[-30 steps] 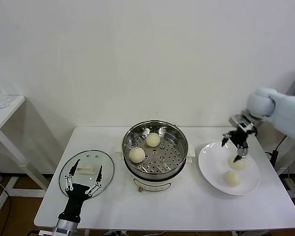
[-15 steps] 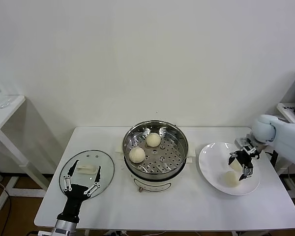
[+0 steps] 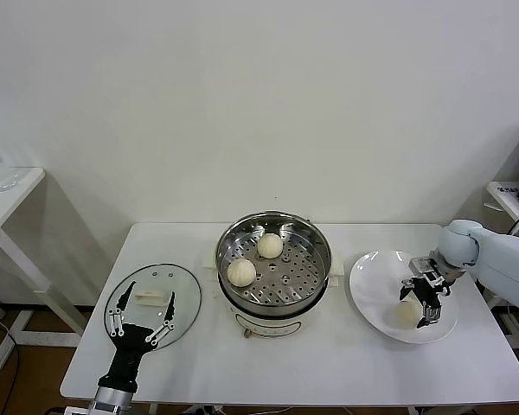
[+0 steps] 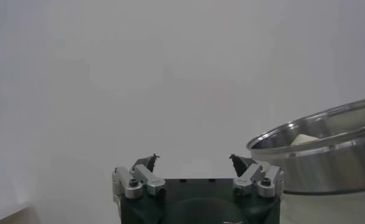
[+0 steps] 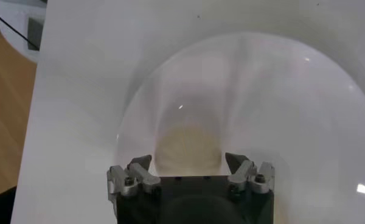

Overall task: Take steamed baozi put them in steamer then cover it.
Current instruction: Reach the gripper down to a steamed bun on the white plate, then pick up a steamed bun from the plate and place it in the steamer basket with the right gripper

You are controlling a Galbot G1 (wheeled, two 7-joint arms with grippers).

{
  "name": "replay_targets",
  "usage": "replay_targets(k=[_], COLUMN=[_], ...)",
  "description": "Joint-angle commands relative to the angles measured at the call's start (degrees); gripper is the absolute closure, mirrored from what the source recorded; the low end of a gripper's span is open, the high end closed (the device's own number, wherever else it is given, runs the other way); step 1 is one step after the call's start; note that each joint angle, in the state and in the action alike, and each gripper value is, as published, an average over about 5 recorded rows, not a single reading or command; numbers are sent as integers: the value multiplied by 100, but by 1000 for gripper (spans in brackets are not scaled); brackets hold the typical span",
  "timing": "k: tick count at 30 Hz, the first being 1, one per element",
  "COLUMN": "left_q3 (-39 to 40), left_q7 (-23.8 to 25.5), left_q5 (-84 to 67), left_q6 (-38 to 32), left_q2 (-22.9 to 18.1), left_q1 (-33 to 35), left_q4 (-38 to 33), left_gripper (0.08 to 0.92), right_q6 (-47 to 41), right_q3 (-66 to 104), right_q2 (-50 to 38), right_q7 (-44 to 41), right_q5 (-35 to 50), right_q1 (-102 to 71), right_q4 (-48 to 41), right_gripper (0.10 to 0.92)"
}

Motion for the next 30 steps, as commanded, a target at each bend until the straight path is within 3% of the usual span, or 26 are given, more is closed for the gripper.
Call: replay_targets(k=[1,11,17,24,30], left_q3=[1,1,33,72,88], left_q7=[-3,-3,-2,-2,-5], left_q5=[-3,-9,-10,-8,-5], left_q6=[-2,-1,14,18,0], left_q2=[-5,10,21,27,43], left_q1=[-4,-9,-17,-3,28], left_q4=[10,-10,-46,-93,-131], left_gripper=[177,177,177,177,177], right_q6=[-12,107,930,1655,2159], right_q3=[73,118,200,-740,-853], right_q2=[-17,-69,24,711,1570], right_q7=[138,23,-626,-854,-814], right_q5=[-47,-114,-115,236,282], right_q1=[-156,237,1283,3151,3631], right_q4=[-28,196,568,1454,1929], right_gripper=[262,364,379,374,372])
